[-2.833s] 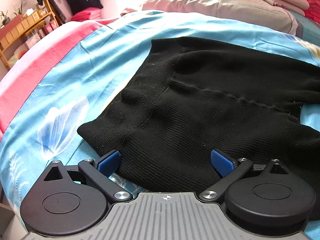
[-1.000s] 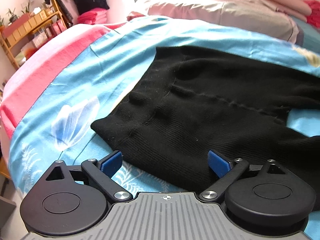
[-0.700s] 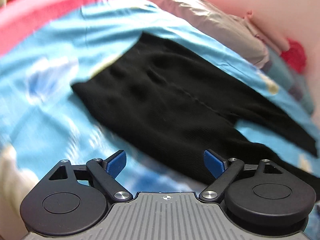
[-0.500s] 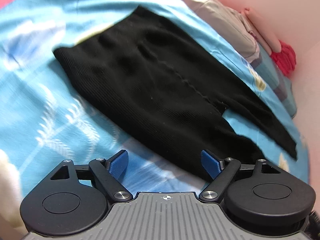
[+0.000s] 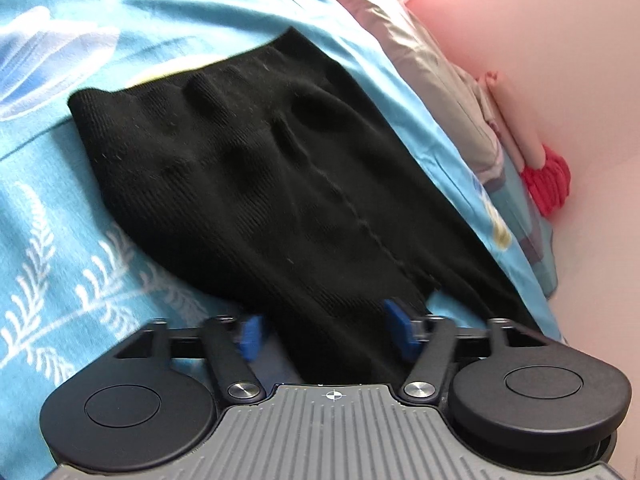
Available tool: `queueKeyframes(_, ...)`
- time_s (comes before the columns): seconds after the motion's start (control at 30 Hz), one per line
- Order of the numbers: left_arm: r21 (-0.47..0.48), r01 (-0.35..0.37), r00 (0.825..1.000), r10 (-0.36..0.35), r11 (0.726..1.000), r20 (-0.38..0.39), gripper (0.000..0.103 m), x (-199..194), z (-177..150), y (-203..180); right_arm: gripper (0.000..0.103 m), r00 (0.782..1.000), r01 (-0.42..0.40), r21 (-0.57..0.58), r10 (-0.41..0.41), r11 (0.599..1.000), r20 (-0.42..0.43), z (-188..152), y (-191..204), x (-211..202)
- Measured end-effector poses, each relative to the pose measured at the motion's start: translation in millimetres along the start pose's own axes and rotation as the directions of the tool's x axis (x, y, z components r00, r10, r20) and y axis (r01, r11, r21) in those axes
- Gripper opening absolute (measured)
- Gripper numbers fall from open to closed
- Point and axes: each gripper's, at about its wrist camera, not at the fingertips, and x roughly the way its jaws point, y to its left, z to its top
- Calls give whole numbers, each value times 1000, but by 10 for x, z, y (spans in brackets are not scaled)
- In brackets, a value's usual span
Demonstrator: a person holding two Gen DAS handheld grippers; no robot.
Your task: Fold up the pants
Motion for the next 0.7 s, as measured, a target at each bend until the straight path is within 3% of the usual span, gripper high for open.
queueKeyframes(0.07,-20,-19,1000,19,1000,23,95,26,14,77,13,1000,12,-31,-12,999,1,-5,-23,23)
queueKeyframes(0.17,-57,37,997,-33,998,70,92,40,13,183,10,1000,15,-70,-14,997,19,-6,31,-9)
queueKeyframes(0.3,8,32,994,-32,999,108,91,2,106,-1,9,998,-4,-121,12,993,67,147,245,-74)
queueKeyframes(0.4,73,65,988,-74,995,138,90,-37,347,-235,7,997,-17,-164,30,986,76,447,516,6)
queueKeyframes(0.53,183,36,989,-62,982,138,88,263,836,-643,7,998,15,-195,-3,981,61,976,819,405)
queueKeyframes(0.7,233,-73,995,53,970,89,87,1071,1333,-886,7,998,68,-186,-64,980,25,1566,1032,1247)
